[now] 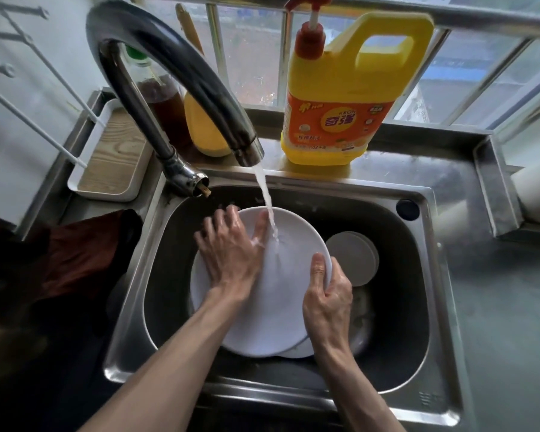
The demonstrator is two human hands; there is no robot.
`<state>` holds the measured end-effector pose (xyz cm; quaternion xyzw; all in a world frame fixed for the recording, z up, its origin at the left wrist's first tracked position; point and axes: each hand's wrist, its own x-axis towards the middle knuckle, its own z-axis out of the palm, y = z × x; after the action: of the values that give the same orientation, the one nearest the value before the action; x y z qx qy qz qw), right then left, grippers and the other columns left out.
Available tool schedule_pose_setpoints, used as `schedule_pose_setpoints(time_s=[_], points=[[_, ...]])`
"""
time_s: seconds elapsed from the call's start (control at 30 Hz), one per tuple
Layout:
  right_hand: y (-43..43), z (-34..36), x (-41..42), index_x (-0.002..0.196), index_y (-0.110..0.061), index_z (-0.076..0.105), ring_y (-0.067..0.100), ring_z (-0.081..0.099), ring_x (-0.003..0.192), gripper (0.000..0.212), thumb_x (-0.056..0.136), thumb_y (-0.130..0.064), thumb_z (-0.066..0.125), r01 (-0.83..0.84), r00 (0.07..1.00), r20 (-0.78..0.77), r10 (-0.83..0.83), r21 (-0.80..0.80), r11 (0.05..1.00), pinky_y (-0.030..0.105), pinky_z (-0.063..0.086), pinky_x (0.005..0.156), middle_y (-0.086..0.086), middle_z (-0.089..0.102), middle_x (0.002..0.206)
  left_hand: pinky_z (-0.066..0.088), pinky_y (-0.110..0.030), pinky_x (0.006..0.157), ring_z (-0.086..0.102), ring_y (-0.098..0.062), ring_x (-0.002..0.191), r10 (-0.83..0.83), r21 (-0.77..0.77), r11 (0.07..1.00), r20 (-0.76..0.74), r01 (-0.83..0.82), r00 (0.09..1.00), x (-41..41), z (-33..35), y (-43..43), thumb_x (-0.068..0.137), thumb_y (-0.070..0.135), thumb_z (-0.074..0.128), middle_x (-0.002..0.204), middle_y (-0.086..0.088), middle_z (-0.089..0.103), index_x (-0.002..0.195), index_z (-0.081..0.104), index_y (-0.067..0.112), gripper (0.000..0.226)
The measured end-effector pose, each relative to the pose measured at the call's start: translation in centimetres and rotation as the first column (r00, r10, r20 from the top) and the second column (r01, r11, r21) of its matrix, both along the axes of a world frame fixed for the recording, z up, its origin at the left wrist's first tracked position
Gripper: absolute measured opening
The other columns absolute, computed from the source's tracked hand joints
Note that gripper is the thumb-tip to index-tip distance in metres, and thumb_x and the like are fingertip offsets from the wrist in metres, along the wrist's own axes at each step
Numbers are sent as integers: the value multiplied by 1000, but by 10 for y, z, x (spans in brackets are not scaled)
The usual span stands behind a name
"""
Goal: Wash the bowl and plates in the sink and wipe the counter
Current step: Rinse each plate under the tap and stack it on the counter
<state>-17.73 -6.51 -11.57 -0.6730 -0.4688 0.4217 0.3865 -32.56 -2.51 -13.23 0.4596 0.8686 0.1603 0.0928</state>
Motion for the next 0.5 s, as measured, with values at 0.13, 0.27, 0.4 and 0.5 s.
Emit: schedule_pose_setpoints(time_s=[0.13,0.27,0.4,0.5], points=[[-6,2,-5,85,-19,64,12,63,71,33,109,-37,49,-14,1000,-6,14,23,1000,42,53,68,-3,65,73,43,-47,90,60,-31,101,-91,110,989,-107,103,990,12,9,18,103,65,29,107,-13,69,107,67,13,65],[-3,1,-5,81,-20,62,16,63,68,35,108,-38,50,35,999,5,-35,12,999,49,54,68,-3,65,71,33,-57,115,51,-35,125,-176,207,960,-68,186,982,24,4,15,105,57,36,129,-18,58,126,60,12,56],[3,-6,6,85,-24,64,20,69,72,34,108,-44,49,84,996,19,-84,-3,996,53,57,70,-1,70,75,0,-51,128,17,-32,156,-319,179,930,-40,321,947,32,-5,-7,106,56,32,162,-12,30,159,32,21,64],[2,-6,10,88,-22,65,19,69,71,32,108,-42,50,80,997,-2,-80,-12,997,51,58,68,1,70,76,-5,-52,128,3,-30,159,-351,117,928,-44,354,935,17,-11,-20,107,54,27,168,-10,21,164,17,31,62]])
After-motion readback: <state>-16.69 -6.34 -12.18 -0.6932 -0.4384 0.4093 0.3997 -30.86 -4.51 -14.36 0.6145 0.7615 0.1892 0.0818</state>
